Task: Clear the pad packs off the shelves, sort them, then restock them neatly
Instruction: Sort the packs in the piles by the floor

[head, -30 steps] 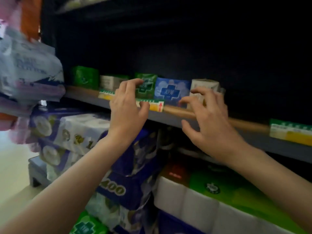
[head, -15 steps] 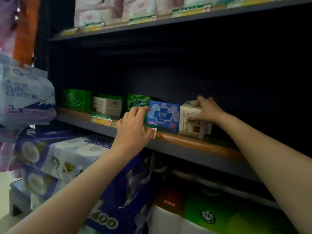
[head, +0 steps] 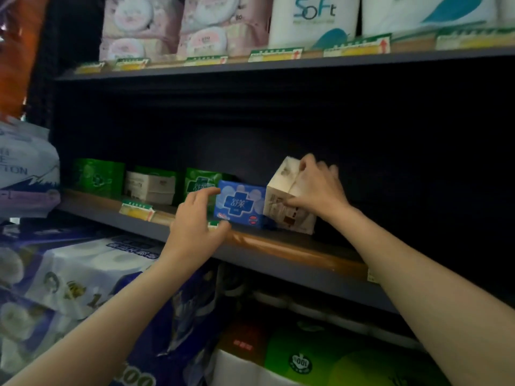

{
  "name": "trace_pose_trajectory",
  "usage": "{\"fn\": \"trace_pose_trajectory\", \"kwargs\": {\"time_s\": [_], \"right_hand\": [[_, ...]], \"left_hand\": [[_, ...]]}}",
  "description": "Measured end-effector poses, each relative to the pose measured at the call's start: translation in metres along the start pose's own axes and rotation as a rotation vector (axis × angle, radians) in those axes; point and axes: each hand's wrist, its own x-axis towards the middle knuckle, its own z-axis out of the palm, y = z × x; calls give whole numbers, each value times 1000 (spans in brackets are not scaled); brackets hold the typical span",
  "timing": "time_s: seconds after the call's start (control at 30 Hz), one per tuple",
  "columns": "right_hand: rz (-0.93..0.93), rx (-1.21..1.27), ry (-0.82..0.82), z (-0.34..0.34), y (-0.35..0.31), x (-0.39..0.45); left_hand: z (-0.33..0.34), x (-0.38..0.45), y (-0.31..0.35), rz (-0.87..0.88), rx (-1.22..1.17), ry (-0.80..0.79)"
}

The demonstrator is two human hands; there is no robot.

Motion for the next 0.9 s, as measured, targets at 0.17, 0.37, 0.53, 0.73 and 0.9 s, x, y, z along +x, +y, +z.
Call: {"fn": "trace_pose_trajectory", "kwargs": {"time_s": [0.17, 0.37, 0.53, 0.73, 0.9], "right_hand": [[-344, 670, 37, -46, -16, -44], [-409, 638, -377, -27, -33, -55], [-307, 285, -336, -1, -44, -14], [-87, 39, -390, 67, -62, 50], [47, -99, -395, 101, -59, 71]], "left_hand": [[-33, 11, 23, -516, -935, -221], [-60, -1, 6, -461, -1018, -407], [-96, 22, -18, -429, -621, -294], [-109, 54, -41, -510, -541, -47], [-102, 58, -64, -435, -568, 54]]}}
